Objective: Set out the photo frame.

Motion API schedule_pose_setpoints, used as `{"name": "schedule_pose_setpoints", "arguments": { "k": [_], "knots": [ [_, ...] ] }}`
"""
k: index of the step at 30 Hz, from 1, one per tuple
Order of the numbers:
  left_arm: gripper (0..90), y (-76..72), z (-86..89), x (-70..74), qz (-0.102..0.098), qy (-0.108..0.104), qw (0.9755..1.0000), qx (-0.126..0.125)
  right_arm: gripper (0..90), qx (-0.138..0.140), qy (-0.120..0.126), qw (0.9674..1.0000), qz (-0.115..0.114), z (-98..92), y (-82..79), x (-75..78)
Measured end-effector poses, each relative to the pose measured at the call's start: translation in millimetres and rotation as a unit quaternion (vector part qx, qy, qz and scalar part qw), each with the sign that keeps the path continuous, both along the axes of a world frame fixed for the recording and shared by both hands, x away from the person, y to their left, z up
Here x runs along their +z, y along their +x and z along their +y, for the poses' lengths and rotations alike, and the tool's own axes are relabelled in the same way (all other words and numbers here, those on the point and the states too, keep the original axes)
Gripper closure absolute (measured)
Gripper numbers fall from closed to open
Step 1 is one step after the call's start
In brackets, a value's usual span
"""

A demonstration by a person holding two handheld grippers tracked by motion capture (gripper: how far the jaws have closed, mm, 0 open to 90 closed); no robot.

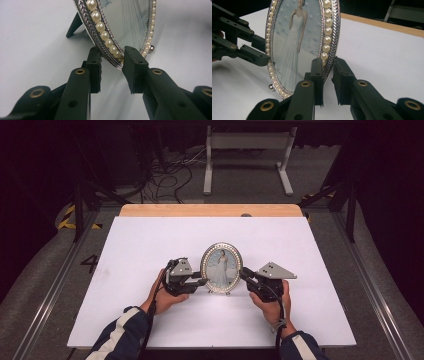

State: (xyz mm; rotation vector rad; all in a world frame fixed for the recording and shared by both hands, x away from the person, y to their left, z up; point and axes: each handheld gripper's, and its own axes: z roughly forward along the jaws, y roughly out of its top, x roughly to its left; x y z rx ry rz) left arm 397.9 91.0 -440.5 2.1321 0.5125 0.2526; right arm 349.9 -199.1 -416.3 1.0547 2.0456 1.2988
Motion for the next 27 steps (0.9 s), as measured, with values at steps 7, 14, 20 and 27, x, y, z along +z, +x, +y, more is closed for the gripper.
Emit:
{"name": "schedule_pose_setpoints", "arguments": {
  "k": [7, 14, 20, 27],
  "knots": [
    [68.4, 0.1, 0.4, -0.6, 0.002, 0.001, 1.0, -0.001, 78.8, 0.003, -0.006, 1.0, 0.001, 0.4, -0.6, -0.8],
    [68.6, 0.1, 1.6, -0.8, 0.001, 0.001, 1.0, -0.003, 76.7, 0.007, -0.016, 0.9998, 0.005, 2.1, -1.2, -2.8],
    [67.4, -2.0, 2.7, 0.7, -0.007, 0.003, 1.0, 0.004, 76.8, 0.014, -0.025, 0.9995, 0.011, 1.5, -2.0, -5.7],
    [61.0, -6.9, 4.6, 8.2, -0.016, -0.002, 0.9998, 0.011, 73.7, 0.02, -0.059, 0.998, -0.007, 1.8, -4.1, -2.3]
  ]
}}
